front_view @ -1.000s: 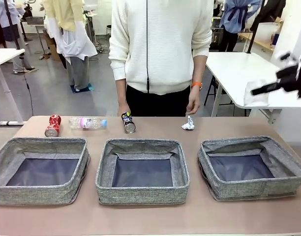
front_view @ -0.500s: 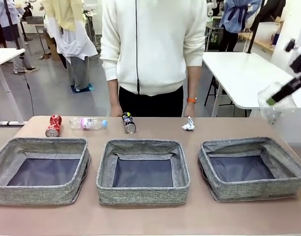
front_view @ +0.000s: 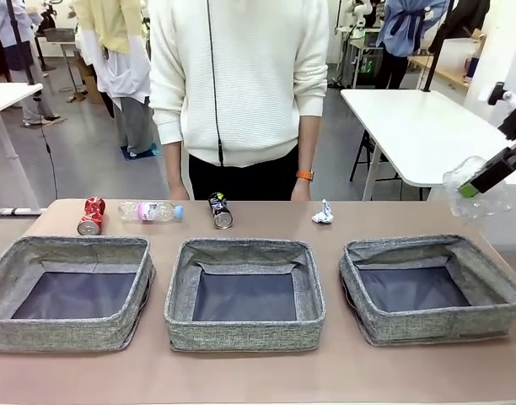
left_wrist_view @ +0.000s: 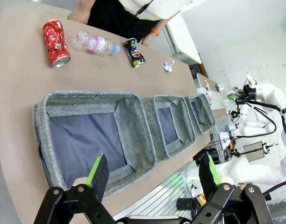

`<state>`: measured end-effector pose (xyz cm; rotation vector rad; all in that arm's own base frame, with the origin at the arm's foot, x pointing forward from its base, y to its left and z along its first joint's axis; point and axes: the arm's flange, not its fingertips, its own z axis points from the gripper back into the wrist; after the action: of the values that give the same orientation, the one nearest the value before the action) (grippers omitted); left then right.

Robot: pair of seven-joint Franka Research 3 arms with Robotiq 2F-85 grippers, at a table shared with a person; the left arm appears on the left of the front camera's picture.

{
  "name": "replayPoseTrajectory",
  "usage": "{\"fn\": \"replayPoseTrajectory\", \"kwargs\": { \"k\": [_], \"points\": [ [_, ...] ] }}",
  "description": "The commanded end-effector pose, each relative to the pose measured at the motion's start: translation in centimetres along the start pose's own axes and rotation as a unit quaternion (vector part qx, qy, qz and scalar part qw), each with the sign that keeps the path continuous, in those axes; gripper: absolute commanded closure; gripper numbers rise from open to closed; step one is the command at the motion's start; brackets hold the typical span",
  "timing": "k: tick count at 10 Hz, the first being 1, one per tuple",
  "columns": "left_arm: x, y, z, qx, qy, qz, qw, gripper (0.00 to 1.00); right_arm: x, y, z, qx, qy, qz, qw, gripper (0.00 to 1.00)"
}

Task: Sort the waste into the appropriate baskets.
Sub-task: Pick up the waste item pointed out by the person.

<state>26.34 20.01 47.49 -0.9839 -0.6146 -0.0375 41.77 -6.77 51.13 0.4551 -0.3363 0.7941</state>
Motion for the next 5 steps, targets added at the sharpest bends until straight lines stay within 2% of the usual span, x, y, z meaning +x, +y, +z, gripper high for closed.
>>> {"fn": "replayPoseTrajectory", "kwargs": {
  "k": [1, 2, 3, 5],
  "points": [
    [0.2, -0.2, 0.0, -0.008, -0.007, -0.010, 1.000, 0.00, -0.2, 0.3, -0.6, 0.005, 0.003, 0.003, 1.000, 0.84],
    [0.2, -0.2, 0.0, -0.008, -0.007, -0.010, 1.000, 0.00, -0.1, 0.4, -2.2, 0.017, 0.006, -0.026, 1.000, 0.84],
    [0.2, -0.2, 0.0, -0.008, -0.007, -0.010, 1.000, 0.00, 1.9, 0.9, -1.8, 0.011, -0.005, -0.031, 0.999, 0.84],
    [0.2, -0.2, 0.0, -0.008, -0.007, -0.010, 1.000, 0.00, 8.2, 3.3, 0.8, 0.013, 0.037, -0.087, 0.995, 0.84]
  ]
}}
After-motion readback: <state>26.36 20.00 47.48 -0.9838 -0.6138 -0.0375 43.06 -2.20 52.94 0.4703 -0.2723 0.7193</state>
